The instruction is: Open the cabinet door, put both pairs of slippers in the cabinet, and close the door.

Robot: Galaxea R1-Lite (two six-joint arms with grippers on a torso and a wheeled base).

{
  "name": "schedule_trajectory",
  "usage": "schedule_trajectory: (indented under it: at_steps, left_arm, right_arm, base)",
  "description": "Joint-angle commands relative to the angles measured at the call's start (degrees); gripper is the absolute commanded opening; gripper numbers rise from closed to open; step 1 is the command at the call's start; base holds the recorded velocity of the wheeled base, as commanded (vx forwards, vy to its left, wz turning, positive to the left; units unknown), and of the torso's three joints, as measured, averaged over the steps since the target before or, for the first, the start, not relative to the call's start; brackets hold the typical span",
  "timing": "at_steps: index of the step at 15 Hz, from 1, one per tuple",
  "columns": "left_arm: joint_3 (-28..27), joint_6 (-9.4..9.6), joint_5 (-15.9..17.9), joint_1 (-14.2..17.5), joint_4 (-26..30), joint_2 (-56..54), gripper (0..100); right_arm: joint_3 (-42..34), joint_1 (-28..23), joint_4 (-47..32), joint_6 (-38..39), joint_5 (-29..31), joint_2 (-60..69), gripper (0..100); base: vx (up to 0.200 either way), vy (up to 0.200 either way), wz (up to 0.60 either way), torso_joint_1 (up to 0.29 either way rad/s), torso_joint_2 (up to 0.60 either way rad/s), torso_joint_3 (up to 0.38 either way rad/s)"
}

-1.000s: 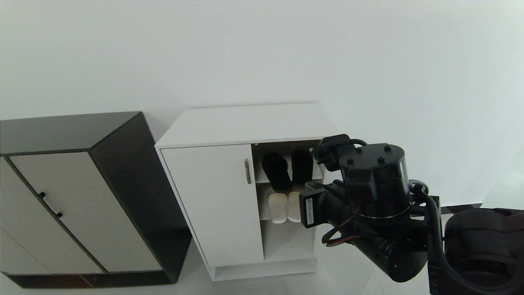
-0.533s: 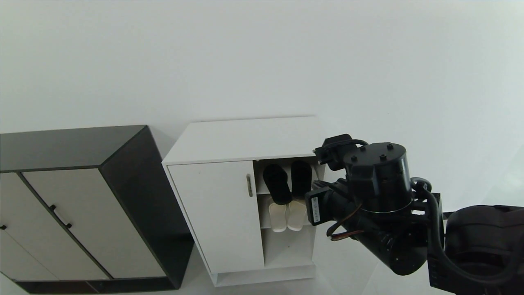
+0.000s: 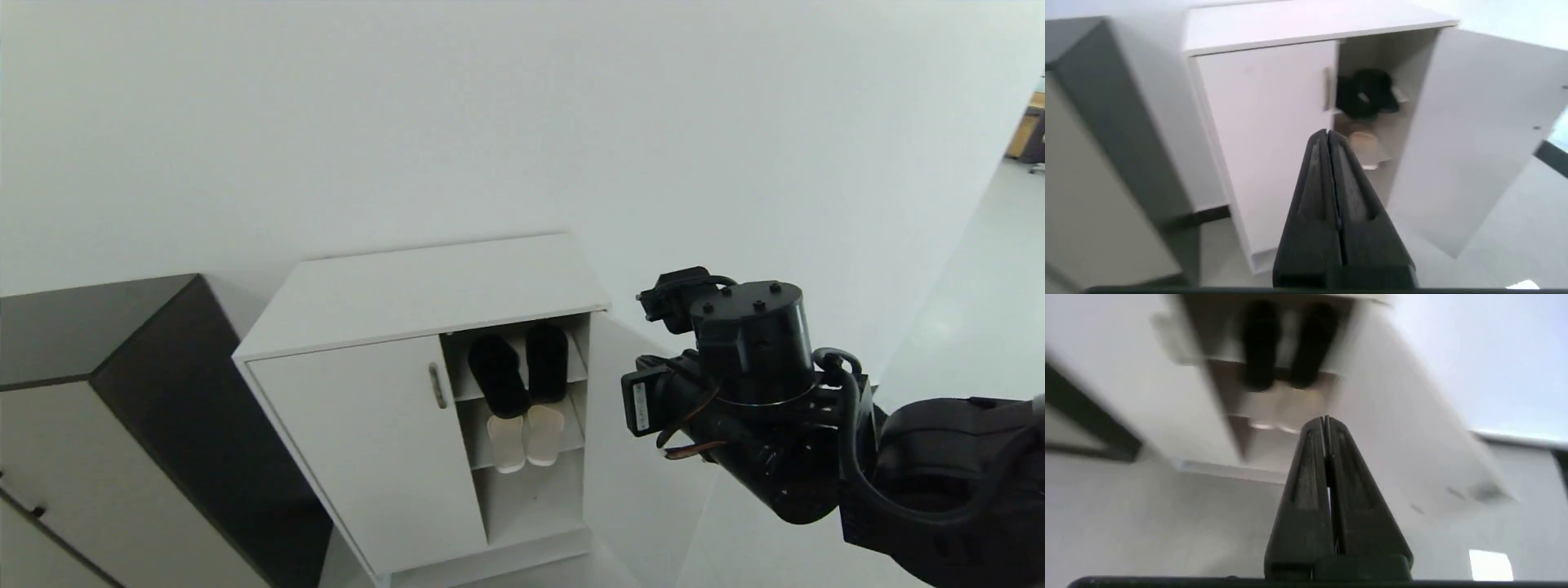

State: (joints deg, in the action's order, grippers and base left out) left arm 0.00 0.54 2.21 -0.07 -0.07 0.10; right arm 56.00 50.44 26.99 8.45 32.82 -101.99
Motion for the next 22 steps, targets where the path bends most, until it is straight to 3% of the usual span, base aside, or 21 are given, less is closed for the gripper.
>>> schedule_trajectory:
  at_steps: [1,3,4,6,7,8,10,15,22]
  left_arm:
    - [0.00,-0.01,-0.01,-0.01,-0.01,-0.01,0]
    - [0.00,-0.01,-0.01,-0.01,-0.01,-0.01,0]
    - [0.00,-0.01,-0.01,-0.01,-0.01,-0.01,0]
    - [0.00,-0.01,-0.01,-0.01,-0.01,-0.01,0]
    - [0.00,-0.01,0.08,-0.01,-0.01,-0.01,0]
    - [0.00,0.08,0.08,-0.01,-0.01,-0.01,0]
    - [0.00,0.17,0.08,-0.01,-0.01,-0.01,0]
    - [0.00,0.08,0.08,-0.01,-0.01,-0.01,0]
    - [0.00,0.08,0.08,-0.01,-0.01,-0.01,0]
  right_arm:
    - [0.95,-2.98,1.14,-0.01,-0.03,-1.99,0]
    - [6.49,-9.31,4.30,-0.45,-1.09,-5.50,0]
    - [12.02,-12.65,0.87,-0.45,-1.44,-7.26,0]
    - [22.66,-16.17,-13.10,2.80,-1.70,-9.90,0]
    - [25.47,-16.69,-16.18,4.56,-1.62,-10.87,0]
    - [33.91,-18.54,-24.88,9.75,-2.76,-14.29,0]
    - [41.29,-20.74,-31.74,13.70,-6.19,-17.90,0]
    - [46.56,-23.73,-31.91,14.23,-7.33,-25.10,0]
    - [50.52,-24.25,-28.48,15.02,-9.53,-32.13,0]
  base:
    - [0.000,0.000,0.00,0.000,0.00,0.000]
    - [0.000,0.000,0.00,0.000,0.00,0.000]
    - [0.000,0.000,0.00,0.000,0.00,0.000]
    - [0.000,0.000,0.00,0.000,0.00,0.000]
    - [0.000,0.000,0.00,0.000,0.00,0.000]
    - [0.000,0.000,0.00,0.000,0.00,0.000]
    - [-0.100,0.000,0.00,0.006,0.00,0.001]
    - [-0.200,0.000,0.00,0.002,0.01,0.002]
    - [0.000,0.000,0.00,0.000,0.00,0.000]
